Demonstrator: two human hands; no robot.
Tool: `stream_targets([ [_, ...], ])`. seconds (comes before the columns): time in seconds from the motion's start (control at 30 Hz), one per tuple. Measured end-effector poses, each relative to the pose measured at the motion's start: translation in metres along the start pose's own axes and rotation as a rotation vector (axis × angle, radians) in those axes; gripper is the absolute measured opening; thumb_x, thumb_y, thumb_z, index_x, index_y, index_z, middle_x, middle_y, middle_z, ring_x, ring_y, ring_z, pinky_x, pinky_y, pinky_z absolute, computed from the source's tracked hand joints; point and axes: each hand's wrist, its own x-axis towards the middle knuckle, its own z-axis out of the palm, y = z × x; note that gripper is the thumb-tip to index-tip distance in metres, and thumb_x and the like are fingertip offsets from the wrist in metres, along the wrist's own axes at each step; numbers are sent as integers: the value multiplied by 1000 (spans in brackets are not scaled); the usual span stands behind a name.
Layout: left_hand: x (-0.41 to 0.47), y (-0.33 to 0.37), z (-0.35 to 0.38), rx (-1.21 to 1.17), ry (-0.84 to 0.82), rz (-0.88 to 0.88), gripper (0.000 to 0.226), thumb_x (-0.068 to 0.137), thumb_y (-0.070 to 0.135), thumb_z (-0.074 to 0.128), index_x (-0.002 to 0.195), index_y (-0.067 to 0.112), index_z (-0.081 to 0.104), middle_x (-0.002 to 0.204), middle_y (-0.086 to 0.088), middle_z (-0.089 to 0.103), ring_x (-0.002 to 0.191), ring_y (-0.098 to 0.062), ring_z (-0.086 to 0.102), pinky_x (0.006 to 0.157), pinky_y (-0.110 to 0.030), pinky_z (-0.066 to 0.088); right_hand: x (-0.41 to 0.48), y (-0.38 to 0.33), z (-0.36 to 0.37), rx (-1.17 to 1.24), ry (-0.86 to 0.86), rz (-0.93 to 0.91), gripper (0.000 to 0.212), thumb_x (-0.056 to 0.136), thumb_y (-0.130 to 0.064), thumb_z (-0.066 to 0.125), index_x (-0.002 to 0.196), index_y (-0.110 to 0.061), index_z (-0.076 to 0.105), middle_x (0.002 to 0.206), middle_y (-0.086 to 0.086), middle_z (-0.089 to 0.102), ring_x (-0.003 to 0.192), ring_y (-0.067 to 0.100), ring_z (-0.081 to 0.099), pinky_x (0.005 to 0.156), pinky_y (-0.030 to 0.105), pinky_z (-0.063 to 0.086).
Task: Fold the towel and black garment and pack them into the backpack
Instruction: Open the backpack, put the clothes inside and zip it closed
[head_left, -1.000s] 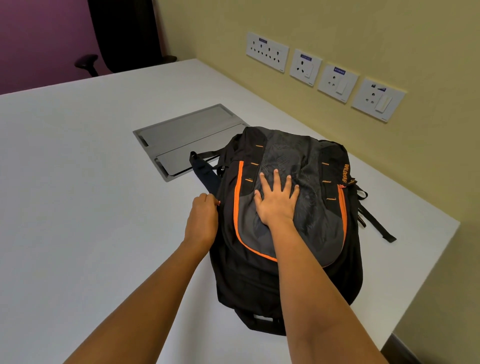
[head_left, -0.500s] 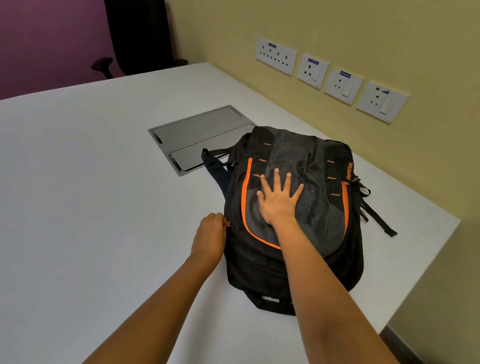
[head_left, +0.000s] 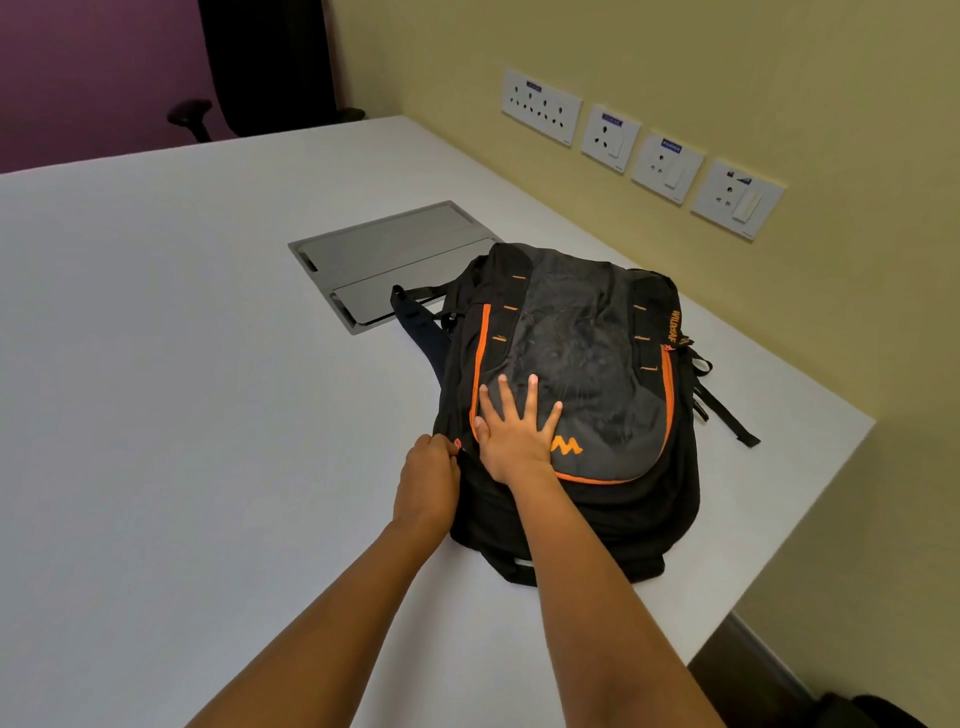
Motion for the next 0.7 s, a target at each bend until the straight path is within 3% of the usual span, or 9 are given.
stream_targets([
  [0.13,5,-1,-16,-80,6,-33,22,96,12,50,111,4,63,111,-13,65,98,-25,62,83,-20,41,-11,-4,-13,95,-46,-29,56,101,-37,26,152,-27,5,160,-3,-6,142,33,-22,111,62,-8],
  [0.23,6,0,-25,-141,29,-58,19,94,8,54,111,5,63,106,-14,66,92,-24,63,81,-22,44,-36,-15,-10,249,-21,-50,62,98,-25,38,152,-24,7,160,0,6,145,32,-11,114,57,0],
  [0.3,7,1,-28,-162,34,-59,17,93,7,56,108,7,61,99,-15,67,80,-19,61,68,-17,43,-52,-25,0,351,73,-60,63,94,-16,46,150,-27,17,157,5,15,146,31,-1,117,50,7],
  [0.37,8,3,-30,-187,15,-55,12,92,7,57,103,7,61,94,-15,67,76,-17,59,59,-15,41,-64,-35,9,415,236,-25,53,91,-10,54,140,-24,41,152,9,28,145,31,13,117,46,18],
  [0.47,11,6,-32,-198,-92,-69,12,90,4,59,100,6,64,96,-15,66,86,-22,62,75,-25,49,-68,-40,14,429,511,48,28,78,-13,74,105,-17,68,115,7,57,115,27,52,93,39,49],
  [0.53,12,7,-34,-217,-148,-74,14,88,3,60,102,5,64,100,-15,67,93,-25,63,87,-28,48,-67,-38,12,404,484,42,24,81,-17,72,105,-16,68,104,5,57,103,22,53,85,31,49],
  [0.6,14,9,-37,-209,-199,-62,15,88,5,61,103,5,64,101,-14,67,90,-21,62,85,-26,47,-65,-36,13,425,414,-2,26,88,-18,64,114,-14,64,108,6,58,106,21,50,89,29,46],
  [0.7,18,14,-38,-210,-219,-34,11,90,11,59,100,7,60,99,-11,65,88,-20,60,81,-25,48,-63,-37,16,522,413,3,21,89,-15,62,109,-10,65,104,8,64,102,21,55,88,30,48],
])
